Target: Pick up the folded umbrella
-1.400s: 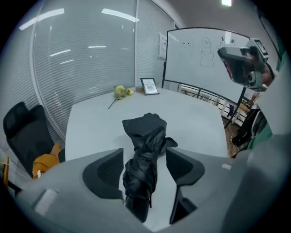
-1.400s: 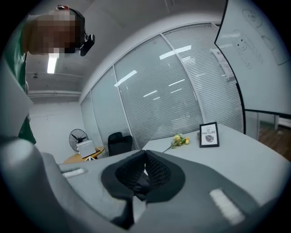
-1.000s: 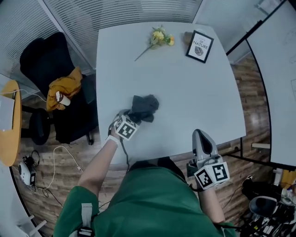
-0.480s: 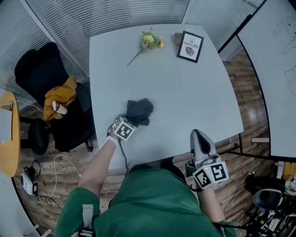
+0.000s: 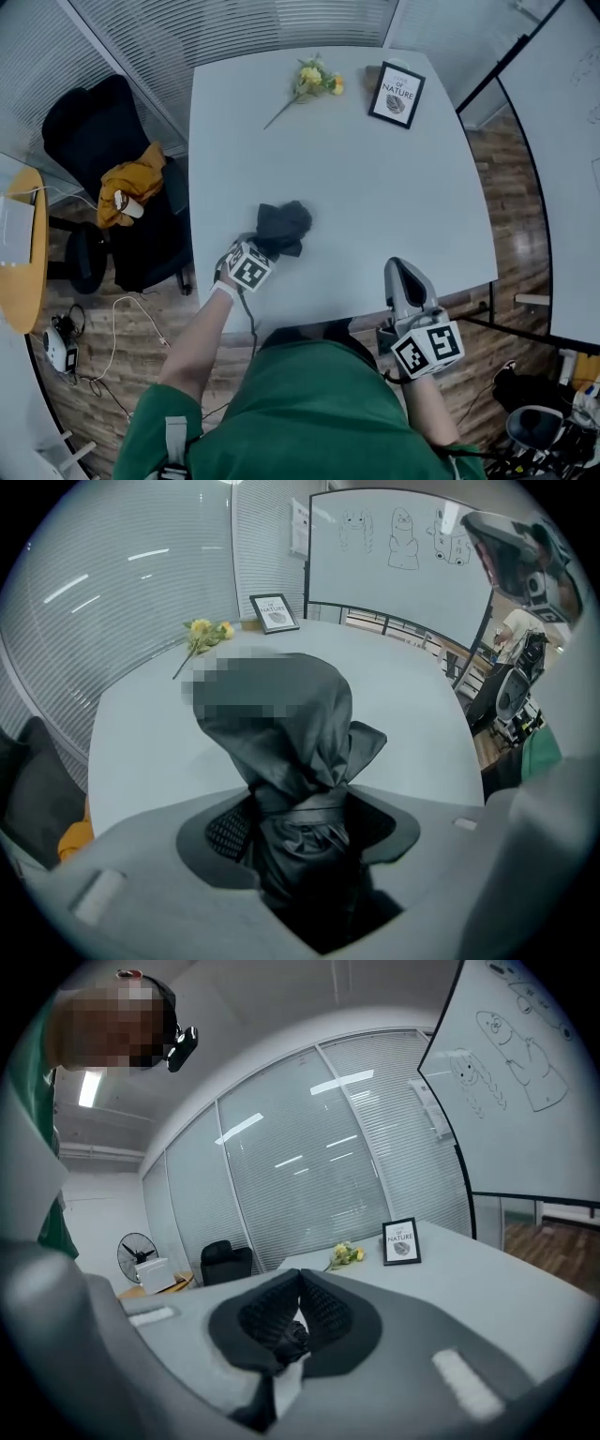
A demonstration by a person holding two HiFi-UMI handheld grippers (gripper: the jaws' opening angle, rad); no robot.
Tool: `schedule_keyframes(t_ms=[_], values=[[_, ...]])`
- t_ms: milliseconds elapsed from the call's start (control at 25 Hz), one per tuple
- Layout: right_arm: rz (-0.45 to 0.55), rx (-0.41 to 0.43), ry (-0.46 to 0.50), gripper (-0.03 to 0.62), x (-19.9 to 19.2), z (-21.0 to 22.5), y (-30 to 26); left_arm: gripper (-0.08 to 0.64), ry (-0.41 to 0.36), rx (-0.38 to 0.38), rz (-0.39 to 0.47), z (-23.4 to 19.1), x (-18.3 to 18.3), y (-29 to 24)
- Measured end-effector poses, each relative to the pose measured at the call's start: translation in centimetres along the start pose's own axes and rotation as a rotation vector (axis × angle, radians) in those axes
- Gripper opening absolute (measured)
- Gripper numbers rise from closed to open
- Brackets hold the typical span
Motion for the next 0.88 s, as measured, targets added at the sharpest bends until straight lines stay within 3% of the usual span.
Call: schedule_keyframes(t_ms=[360,640,880], values=[[-0.023,0.078,0.009,0.003,0.1,1.4,-1.3,0.277,0.183,0.029,0.161,2.8,-0.5,5.6],[-0.019,0.122,0.029,0.003,0.8,1.5,-1.4,0.278,0.314,0.060,0.377,4.4,1.4,12.6],[-0.030,0.151,0.075,0.003,1.4,0.7,-1.6,0.278,0.358,0.088,0.581,5.0,4.2,18.2]])
Point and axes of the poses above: the fingertips, and each gripper's own axes: y backward along the fingers, z to its right, x out of its top, the point moved 8 cm from there along y, backward along the fingers, and after that the axes turned 1 degree about -x, right-handed, at the moved point
